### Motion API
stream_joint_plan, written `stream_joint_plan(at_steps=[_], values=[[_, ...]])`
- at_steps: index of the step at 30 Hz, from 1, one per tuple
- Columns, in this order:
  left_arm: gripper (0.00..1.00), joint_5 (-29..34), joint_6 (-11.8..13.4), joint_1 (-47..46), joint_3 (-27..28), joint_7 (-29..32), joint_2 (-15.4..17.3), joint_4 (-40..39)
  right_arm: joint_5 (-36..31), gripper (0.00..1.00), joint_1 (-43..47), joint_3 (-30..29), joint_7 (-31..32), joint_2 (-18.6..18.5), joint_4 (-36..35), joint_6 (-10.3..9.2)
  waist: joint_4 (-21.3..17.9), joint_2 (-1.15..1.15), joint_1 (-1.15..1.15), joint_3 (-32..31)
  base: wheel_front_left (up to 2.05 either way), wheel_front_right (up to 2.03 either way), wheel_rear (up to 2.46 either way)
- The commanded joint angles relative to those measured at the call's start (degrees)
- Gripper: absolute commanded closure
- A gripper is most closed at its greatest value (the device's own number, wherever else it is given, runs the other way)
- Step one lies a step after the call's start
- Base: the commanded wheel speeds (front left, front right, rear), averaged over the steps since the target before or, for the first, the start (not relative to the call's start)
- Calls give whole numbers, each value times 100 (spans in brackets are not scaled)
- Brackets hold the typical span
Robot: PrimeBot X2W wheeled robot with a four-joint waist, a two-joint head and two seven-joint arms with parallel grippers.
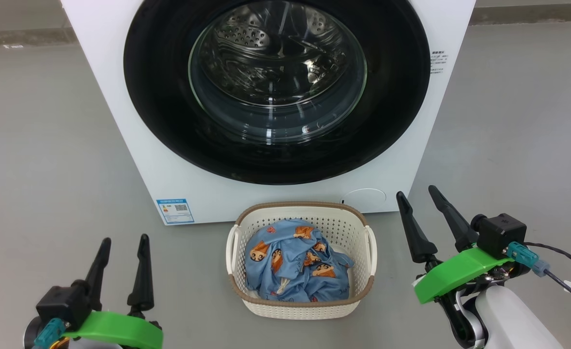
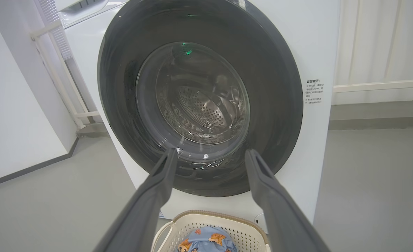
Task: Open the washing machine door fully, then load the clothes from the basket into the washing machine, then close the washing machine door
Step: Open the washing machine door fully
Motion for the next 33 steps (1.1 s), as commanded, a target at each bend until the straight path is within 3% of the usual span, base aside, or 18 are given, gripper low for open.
stream_joint_plan(at_steps=[1, 10, 25, 33], values=[[0, 31, 52, -285, 153, -51, 156, -99, -68, 0, -176, 104, -71, -16, -124, 33, 0, 0, 0, 2, 20, 20, -40], [0, 13, 62, -294, 127, -51, 175, -104, -87, 0, -189, 83, -71, -3, -121, 33, -11, 0, 0, 4, 59, 59, -118], [0, -131, -29, -262, 163, -52, 152, -182, -72, 0, -176, 71, -71, -3, -121, 33, -26, 0, 0, 1, 111, 111, -223], [0, -142, -28, -259, 156, -52, 145, -166, -75, 0, -179, 64, -71, -10, -112, 33, -16, 0, 0, 7, 45, 45, -89]])
